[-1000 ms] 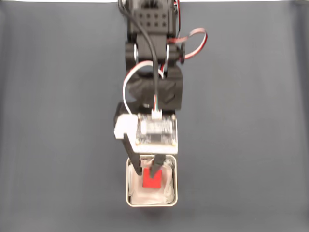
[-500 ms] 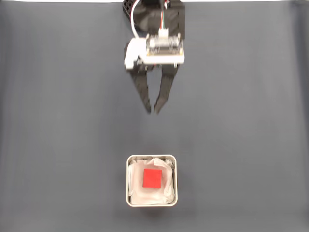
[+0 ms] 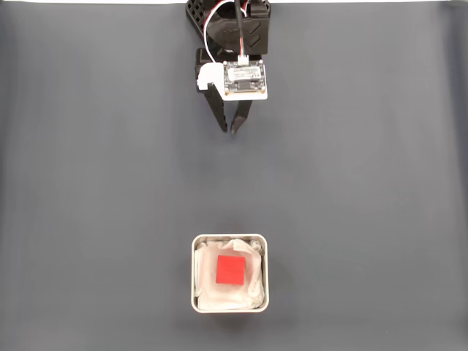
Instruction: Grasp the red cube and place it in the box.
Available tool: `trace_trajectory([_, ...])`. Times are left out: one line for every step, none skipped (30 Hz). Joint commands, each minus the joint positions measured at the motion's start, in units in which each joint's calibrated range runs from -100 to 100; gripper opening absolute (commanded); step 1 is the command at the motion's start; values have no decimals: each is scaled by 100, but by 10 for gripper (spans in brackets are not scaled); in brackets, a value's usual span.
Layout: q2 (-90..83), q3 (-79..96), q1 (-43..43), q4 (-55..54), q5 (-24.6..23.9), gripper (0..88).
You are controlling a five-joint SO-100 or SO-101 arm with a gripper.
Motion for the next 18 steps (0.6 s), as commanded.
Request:
trace_trajectory([-218, 117, -59, 1040, 44, 0])
trace_trajectory([-252, 126, -88, 1278, 15, 0])
trace_trajectory([-270, 126, -116, 1458, -10, 0])
trace_trajectory([-313, 126, -116, 1598, -24, 0])
trace_trajectory([-374, 126, -123, 1753, -44, 0])
trace_trajectory([-399, 126, -130, 1876, -59, 0])
trace_trajectory([-408, 126, -137, 1934, -122, 0])
trace_trajectory([-408, 126, -137, 1942, -161, 0])
trace_trajectory([-408, 126, -137, 1942, -166, 0])
trace_trajectory([-408, 126, -137, 1942, -166, 0])
trace_trajectory([-408, 126, -137, 1942, -156, 0])
trace_trajectory([-408, 126, -145, 1942, -151, 0])
trace_trajectory([-408, 126, -145, 1942, -151, 0])
trace_trajectory([-408, 126, -145, 1942, -156, 0])
trace_trajectory([-408, 126, -145, 1942, -161, 0])
trace_trajectory([-408, 126, -145, 1942, -161, 0])
trace_trajectory([-408, 126, -145, 1942, -181, 0])
trace_trajectory([-408, 126, -145, 1942, -186, 0])
